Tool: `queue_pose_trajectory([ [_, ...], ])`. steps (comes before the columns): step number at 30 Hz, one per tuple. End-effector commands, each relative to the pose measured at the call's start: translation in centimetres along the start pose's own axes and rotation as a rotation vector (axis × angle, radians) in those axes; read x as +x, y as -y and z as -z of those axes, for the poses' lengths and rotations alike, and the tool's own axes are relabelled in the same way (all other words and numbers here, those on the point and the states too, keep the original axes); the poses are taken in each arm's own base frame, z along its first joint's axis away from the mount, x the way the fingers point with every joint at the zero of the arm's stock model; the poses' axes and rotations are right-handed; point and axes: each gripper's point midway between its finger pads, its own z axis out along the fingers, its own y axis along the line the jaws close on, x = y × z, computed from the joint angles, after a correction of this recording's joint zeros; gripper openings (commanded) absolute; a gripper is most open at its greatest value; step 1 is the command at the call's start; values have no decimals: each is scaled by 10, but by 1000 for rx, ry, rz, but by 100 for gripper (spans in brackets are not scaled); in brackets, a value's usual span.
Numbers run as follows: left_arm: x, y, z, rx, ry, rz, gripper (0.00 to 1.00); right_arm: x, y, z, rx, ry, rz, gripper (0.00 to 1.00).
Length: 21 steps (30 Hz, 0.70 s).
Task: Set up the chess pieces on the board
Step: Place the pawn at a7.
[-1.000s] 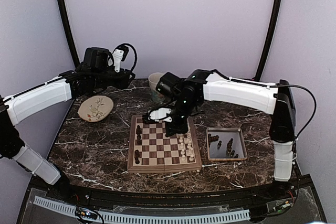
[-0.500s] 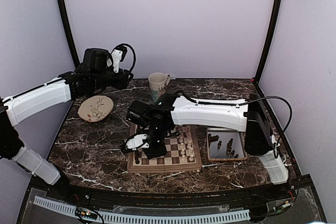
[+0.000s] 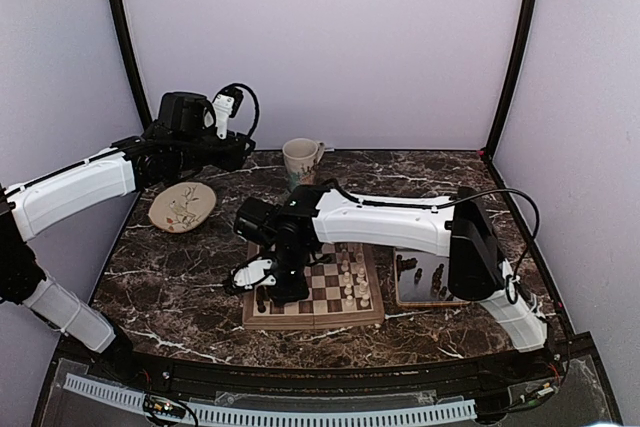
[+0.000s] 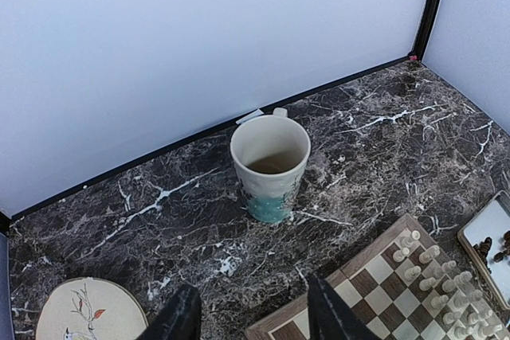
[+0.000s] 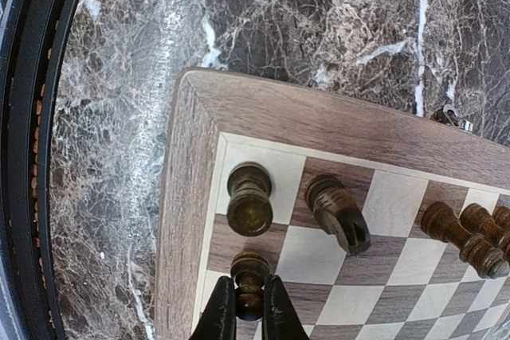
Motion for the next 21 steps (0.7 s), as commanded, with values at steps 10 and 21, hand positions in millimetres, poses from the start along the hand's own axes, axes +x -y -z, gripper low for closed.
queue_pose_trajectory([
  [10, -9, 1, 7, 18, 32, -3, 48, -6, -12, -9, -45, -9, 11, 8],
  [21, -8, 3, 5, 27, 22, -4, 48, -6, -10, -15, -36, -12, 9, 16],
])
